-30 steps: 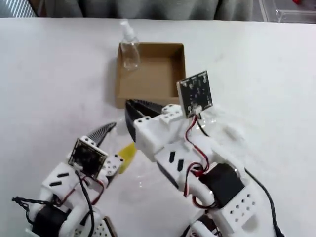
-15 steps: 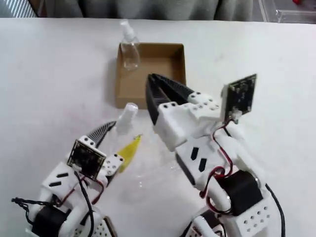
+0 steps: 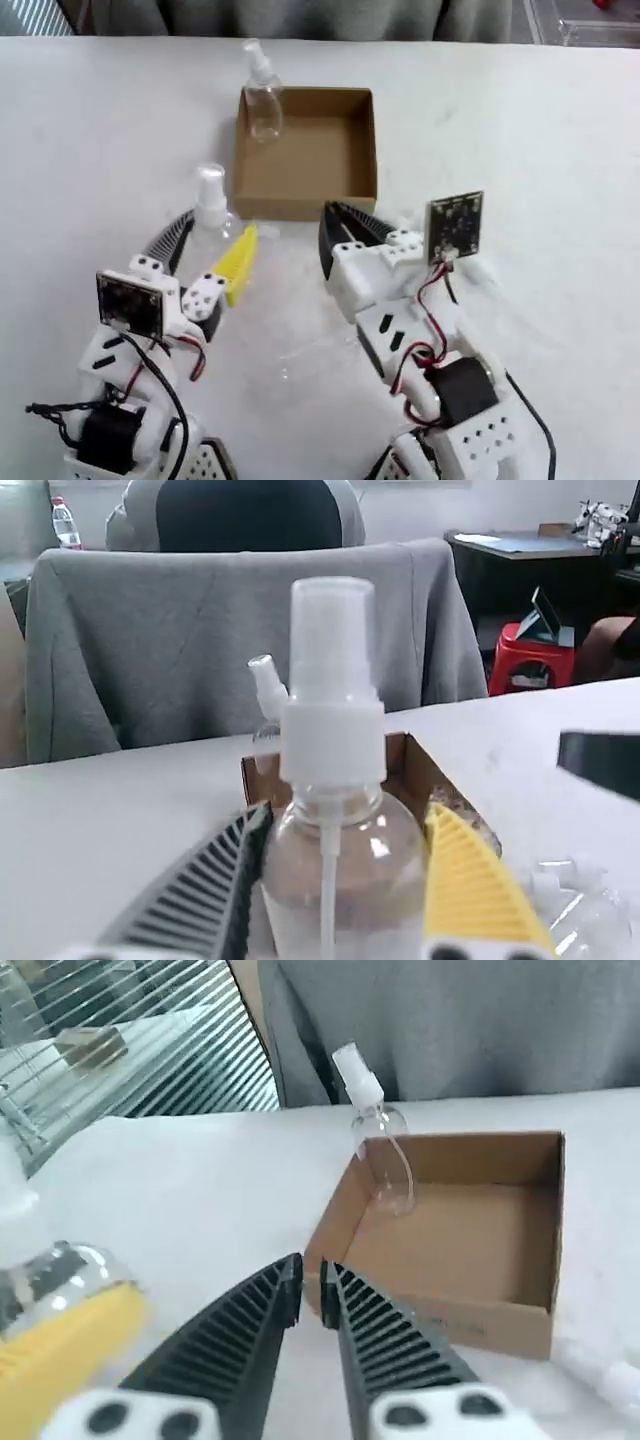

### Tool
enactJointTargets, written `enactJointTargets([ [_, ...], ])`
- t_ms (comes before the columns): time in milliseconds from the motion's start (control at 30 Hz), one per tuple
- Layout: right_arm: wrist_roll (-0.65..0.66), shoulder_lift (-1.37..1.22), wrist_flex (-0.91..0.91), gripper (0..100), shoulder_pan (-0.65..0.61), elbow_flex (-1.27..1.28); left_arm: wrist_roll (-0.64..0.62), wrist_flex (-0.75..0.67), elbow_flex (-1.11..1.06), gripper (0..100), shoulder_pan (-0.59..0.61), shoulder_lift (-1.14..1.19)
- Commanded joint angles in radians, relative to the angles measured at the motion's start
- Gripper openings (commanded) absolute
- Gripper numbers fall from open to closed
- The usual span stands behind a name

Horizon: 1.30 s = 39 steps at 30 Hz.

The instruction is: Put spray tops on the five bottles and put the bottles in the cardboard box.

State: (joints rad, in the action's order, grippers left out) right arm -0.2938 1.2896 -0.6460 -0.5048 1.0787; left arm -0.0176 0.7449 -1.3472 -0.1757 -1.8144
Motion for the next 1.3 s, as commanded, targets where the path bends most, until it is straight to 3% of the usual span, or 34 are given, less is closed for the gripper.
enactJointTargets([
  [0, 0.008, 0.012, 0.117, 1.6, -0.035, 0.072, -0.015, -0.066, 0.012, 8, 0.012, -0.001],
  [333, 0.009, 0.013, 0.562, 1.6, -0.139, 0.387, -0.017, -0.153, 0.281, 8, 0.087, 0.472],
  [733, 0.011, 0.019, 0.829, 1.5, -0.392, 0.609, -0.018, -0.331, 0.354, 8, -0.022, 0.723],
  [1267, 0.011, 0.019, 0.852, 1.5, -0.271, 0.617, -0.071, -0.124, 0.554, 8, -0.125, 0.783],
])
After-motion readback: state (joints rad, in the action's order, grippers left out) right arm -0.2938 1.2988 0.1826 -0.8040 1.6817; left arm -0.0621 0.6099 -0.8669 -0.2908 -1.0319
